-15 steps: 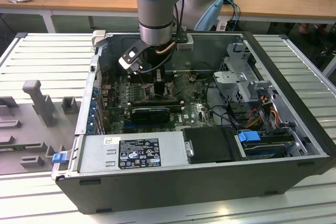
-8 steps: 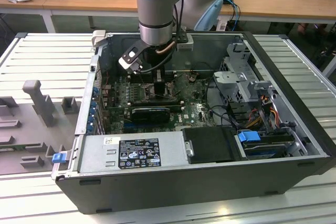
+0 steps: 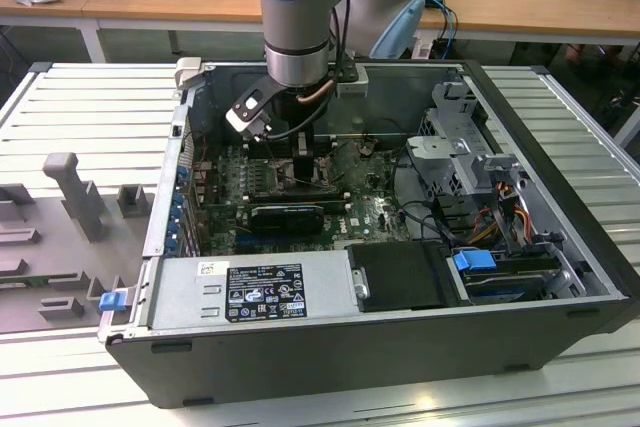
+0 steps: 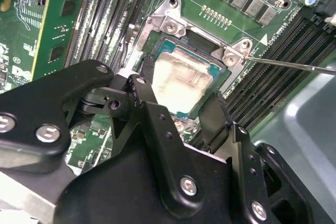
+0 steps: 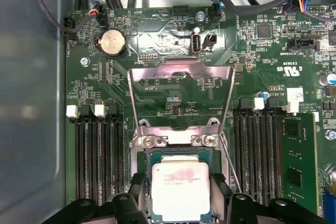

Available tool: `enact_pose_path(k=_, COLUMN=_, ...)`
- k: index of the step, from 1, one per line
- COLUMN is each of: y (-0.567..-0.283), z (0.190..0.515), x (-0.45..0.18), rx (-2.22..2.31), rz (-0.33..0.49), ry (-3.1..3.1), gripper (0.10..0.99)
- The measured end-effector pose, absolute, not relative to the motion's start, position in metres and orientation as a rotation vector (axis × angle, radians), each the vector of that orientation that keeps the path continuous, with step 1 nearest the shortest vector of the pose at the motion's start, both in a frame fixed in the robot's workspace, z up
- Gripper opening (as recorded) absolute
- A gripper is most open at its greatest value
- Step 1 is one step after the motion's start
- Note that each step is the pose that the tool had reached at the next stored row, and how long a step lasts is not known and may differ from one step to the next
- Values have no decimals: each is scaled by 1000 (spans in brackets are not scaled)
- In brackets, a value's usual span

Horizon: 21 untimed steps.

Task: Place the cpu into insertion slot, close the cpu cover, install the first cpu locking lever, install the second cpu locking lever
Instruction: 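Place the cpu into insertion slot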

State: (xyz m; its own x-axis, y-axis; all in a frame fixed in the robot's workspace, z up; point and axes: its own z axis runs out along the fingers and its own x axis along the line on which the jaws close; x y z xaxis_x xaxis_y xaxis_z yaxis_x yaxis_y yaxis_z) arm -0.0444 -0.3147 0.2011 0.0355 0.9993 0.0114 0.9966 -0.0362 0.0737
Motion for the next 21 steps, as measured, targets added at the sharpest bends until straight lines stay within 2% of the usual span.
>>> enact_pose_path(k=5, y=-315, z=213, x=-44, rx=2227, rz=90, ry=2148, gripper=592)
enact_pose_path(k=6, y=-315, z=215, x=-44, rx=2226, rz=89, ry=2147, gripper=525)
enact_pose_path(k=7, y=-315, z=216, x=-44, rx=2226, rz=88, ry=2147, gripper=404)
enact_pose_path(k=8, y=-315, z=217, x=-44, rx=2226, rz=88, ry=2147, gripper=341)
enact_pose_path(k=9, y=-315, z=217, x=-44, rx=2226, rz=87, ry=2147, gripper=282)
enact_pose_path(k=11, y=-315, z=218, x=-44, rx=2226, rz=87, ry=2147, gripper=282)
enact_pose_path(k=12, y=-315, z=218, x=-44, rx=2226, rz=87, ry=2147, gripper=161)
enact_pose_path(k=13, y=-315, z=219, x=-44, rx=2226, rz=87, ry=2147, gripper=106)
enact_pose_path(k=21, y=-315, z=224, x=-44, rx=2225, rz=87, ry=2146, gripper=106)
